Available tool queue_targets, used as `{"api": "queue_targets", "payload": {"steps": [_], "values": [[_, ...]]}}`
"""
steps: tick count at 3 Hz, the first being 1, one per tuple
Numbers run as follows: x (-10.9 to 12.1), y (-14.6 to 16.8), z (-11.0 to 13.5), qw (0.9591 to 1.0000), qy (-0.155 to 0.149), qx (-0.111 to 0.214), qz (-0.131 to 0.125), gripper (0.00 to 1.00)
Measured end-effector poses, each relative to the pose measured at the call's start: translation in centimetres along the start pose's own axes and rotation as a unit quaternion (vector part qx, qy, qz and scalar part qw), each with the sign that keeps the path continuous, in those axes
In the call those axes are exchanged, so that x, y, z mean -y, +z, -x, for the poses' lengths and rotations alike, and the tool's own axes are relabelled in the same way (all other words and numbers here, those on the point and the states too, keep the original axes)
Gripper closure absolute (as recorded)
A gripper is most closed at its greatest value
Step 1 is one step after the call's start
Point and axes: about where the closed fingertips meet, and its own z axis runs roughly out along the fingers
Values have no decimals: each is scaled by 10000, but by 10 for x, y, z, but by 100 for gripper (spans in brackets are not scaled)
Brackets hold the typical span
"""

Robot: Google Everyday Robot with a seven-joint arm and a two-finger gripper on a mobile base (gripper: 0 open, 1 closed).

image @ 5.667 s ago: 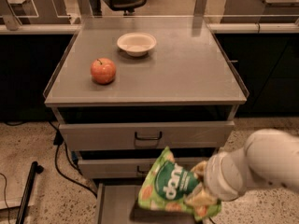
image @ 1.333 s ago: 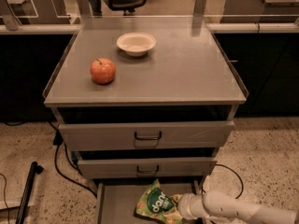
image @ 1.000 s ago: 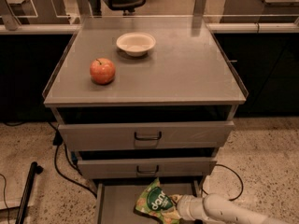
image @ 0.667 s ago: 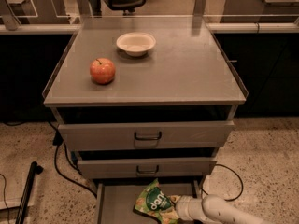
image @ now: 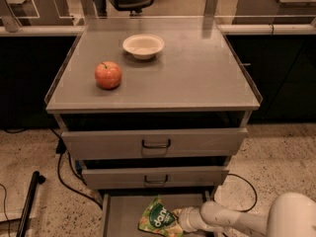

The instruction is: Place green rice chip bag into bottom drawer

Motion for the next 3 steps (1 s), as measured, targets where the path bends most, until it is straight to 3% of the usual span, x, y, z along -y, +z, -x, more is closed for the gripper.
{"api": "queue_targets", "payload": {"steps": [1, 3], "values": [[2, 18, -11, 9998, -12, -166, 59, 100], [2, 19, -11, 9998, -20, -171, 67, 51]]}}
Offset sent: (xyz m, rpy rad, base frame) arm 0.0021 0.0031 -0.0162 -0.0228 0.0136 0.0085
